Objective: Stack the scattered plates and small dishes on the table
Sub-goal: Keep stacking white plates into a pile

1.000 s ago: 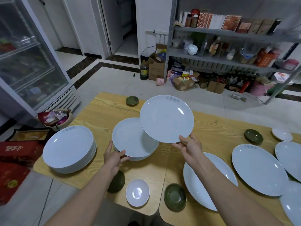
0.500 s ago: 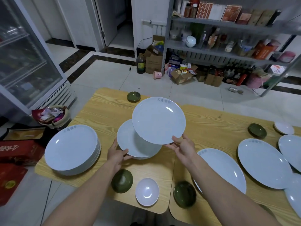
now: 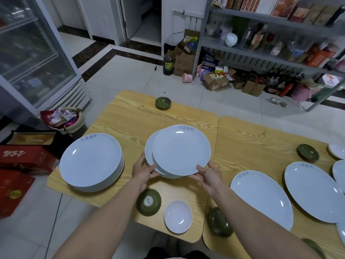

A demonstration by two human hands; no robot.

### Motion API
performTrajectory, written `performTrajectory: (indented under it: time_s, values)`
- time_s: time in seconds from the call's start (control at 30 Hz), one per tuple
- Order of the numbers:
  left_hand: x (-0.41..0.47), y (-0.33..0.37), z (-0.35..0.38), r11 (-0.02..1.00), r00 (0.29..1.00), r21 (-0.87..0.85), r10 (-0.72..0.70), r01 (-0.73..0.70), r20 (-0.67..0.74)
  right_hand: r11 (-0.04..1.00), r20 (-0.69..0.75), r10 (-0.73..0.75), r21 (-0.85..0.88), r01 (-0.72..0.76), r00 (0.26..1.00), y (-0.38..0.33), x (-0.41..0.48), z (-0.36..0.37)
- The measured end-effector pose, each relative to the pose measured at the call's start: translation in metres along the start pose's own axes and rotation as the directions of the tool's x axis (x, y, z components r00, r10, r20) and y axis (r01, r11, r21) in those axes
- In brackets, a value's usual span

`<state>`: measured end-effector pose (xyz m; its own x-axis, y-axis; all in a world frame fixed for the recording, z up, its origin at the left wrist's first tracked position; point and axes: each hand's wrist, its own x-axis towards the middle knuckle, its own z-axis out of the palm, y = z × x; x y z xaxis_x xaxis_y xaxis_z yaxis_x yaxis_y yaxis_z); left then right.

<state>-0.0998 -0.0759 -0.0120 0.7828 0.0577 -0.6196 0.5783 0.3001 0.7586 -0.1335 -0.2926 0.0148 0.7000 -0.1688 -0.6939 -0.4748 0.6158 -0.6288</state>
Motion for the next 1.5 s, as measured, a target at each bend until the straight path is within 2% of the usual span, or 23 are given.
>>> performTrajectory:
  time_s: [0.27, 0.47, 0.67, 0.8, 1.0, 1.17, 1.4, 1.47, 1.5]
  values:
    - [0.012, -0.001, -0.01, 0.999, 0.999, 0.034, -0.021, 0.019, 0.041, 1.0, -0.049, 0.023, -0.008, -0.023, 0.999, 0.013, 0.012, 0.008]
    - [0.025, 0.003, -0.018, 0.996, 0.996, 0.088, -0.029, 0.022, 0.082, 0.997, -0.071, 0.009, -0.081, -0.015, 0.997, 0.014, 0.018, 0.018]
    - [0.031, 0.002, -0.02, 0.992, 0.995, 0.119, -0.039, 0.027, 0.093, 0.967, -0.143, -0.043, -0.255, 0.005, 0.989, 0.013, 0.024, 0.022]
    - [0.034, 0.001, -0.021, 0.983, 0.994, 0.177, -0.062, 0.046, 0.088, 0.922, -0.21, -0.109, -0.388, 0.02, 0.972, 0.014, 0.031, 0.02]
    - [0.036, 0.001, -0.022, 0.985, 0.995, 0.168, -0.041, 0.026, 0.089, 0.865, -0.208, -0.175, -0.499, 0.05, 0.962, 0.012, 0.028, 0.022]
    - [0.033, 0.003, -0.02, 0.982, 0.994, 0.181, -0.065, 0.047, 0.093, 0.826, -0.282, -0.191, -0.563, -0.001, 0.94, 0.011, 0.028, 0.022]
    - [0.027, 0.013, -0.018, 0.951, 0.993, 0.307, -0.066, 0.033, 0.1, 0.761, -0.26, -0.197, -0.648, -0.02, 0.945, 0.011, 0.031, 0.018]
    - [0.022, 0.015, -0.015, 0.918, 0.998, 0.395, -0.014, -0.013, 0.063, 0.684, -0.233, -0.244, -0.729, -0.004, 0.941, 0.012, 0.03, 0.018]
    - [0.02, 0.017, -0.014, 0.857, 0.996, 0.508, 0.09, -0.088, 0.022, 0.607, -0.195, -0.293, -0.795, 0.025, 0.936, 0.011, 0.028, 0.017]
